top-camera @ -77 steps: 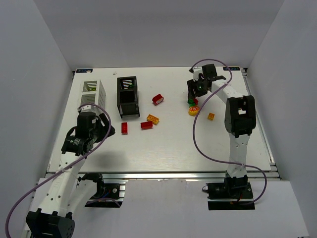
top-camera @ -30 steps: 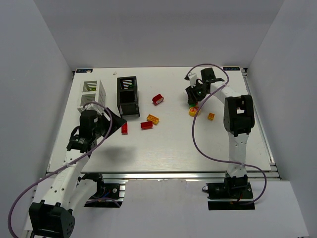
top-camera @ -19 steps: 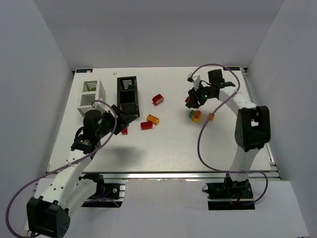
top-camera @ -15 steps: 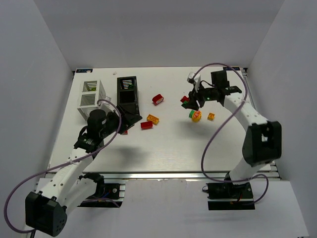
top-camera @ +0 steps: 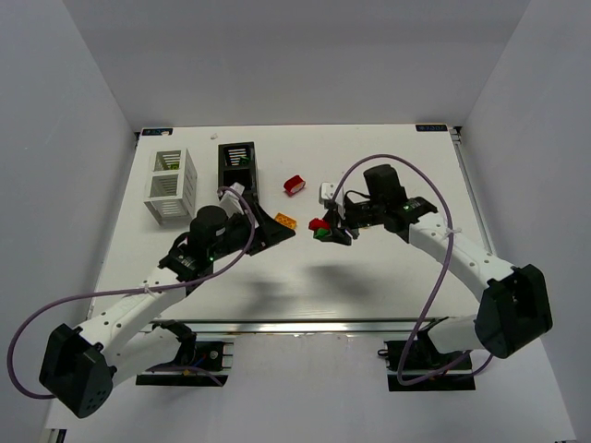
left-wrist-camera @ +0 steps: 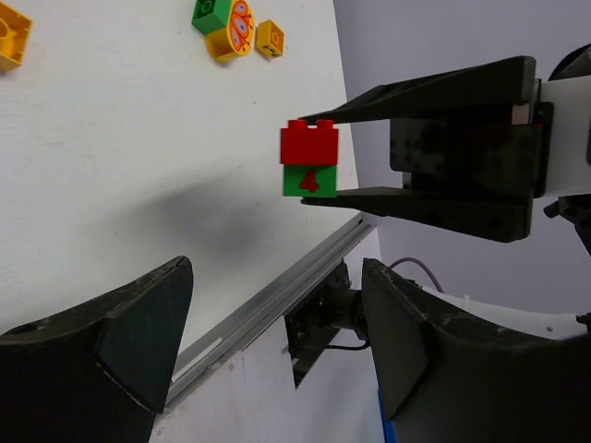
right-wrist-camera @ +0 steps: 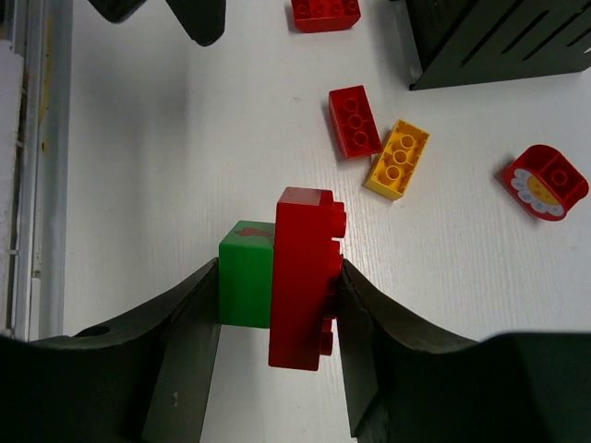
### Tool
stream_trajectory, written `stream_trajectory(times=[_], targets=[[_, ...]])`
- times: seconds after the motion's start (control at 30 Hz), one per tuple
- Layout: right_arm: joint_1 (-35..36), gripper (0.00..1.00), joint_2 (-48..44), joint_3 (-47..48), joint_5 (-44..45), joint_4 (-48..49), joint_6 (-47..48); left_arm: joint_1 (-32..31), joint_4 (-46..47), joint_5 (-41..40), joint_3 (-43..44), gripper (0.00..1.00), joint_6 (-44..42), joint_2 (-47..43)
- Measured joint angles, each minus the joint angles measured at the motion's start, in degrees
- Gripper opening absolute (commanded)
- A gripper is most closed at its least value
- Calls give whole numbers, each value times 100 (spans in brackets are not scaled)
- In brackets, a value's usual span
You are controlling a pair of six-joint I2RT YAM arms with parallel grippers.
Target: Sort the legos into containers by color
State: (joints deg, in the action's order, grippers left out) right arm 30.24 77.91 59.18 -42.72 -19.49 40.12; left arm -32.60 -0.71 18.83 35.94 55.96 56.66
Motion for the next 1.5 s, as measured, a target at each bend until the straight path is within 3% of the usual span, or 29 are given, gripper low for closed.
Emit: stream_trajectory(times=[0.37,0.7,1.23,1.5], targets=[[610,9,-203,-11,275,-4,590,-492,245,-177,76,83,-17,367],[881,9,-341,-50,247,-92,940,-553,339,-188,190,82,-68,557],[1104,11,-396,-133,229,-140,1029,-588,599,-50,229,62,-42,682],[1104,12,-396,-133,227,-138,1025,-588,732,79,225,61,-37,682]])
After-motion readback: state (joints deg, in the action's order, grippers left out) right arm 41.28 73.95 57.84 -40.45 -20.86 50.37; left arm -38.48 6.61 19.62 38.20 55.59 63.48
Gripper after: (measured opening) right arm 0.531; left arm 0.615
